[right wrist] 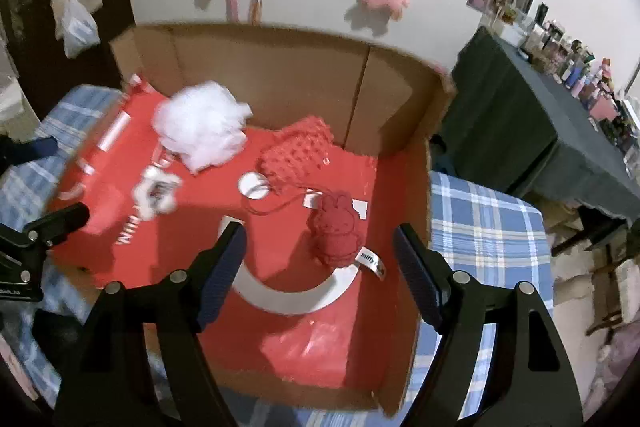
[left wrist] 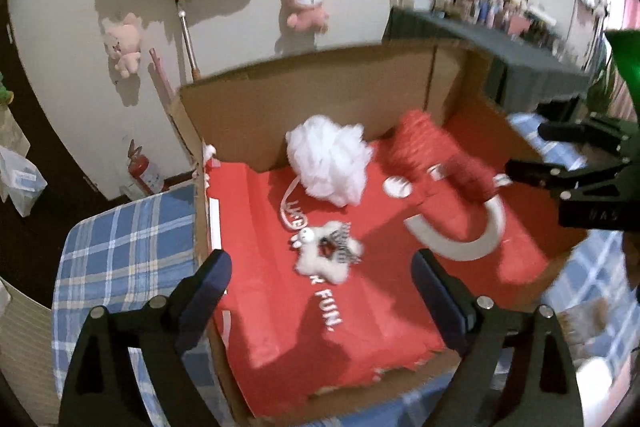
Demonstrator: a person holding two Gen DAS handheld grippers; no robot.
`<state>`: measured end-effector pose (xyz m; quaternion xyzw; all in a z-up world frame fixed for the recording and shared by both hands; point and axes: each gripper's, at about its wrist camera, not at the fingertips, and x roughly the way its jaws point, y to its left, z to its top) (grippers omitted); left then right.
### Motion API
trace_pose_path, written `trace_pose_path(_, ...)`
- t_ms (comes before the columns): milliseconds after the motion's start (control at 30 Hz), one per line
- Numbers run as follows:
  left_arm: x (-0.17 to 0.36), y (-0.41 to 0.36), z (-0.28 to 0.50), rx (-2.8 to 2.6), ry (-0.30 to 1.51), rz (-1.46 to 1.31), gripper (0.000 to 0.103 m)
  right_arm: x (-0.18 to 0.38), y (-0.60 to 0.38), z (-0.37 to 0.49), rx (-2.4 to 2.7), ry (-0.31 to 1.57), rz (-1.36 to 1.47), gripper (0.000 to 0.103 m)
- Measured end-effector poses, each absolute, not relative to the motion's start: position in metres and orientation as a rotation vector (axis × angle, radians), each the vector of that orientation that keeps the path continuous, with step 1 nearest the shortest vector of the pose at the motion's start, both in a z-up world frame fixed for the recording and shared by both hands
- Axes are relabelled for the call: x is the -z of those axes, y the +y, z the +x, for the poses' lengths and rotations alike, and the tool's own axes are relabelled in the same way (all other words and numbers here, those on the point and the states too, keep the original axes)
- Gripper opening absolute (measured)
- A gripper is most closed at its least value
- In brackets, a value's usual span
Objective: Organize soft objects
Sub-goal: 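Withdraw both tools from the box back toward the table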
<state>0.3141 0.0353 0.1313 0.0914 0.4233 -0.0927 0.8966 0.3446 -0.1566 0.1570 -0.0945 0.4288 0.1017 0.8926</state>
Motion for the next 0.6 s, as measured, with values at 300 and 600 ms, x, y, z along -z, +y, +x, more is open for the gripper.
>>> trace_pose_path(300, -0.188, 0.039, 0.252, 0.228, 0.706, 0.044, 0.103, -0.216, -0.167, 0.268, -0.249, 0.702, -0.156, 0.083)
trace_pose_path(600, -0.229, 0.034, 0.161, 0.288, 0.482, 0.038, 0.103, -0.245, -0.170, 0.170, -0.283, 0.487, -0.151, 0.092)
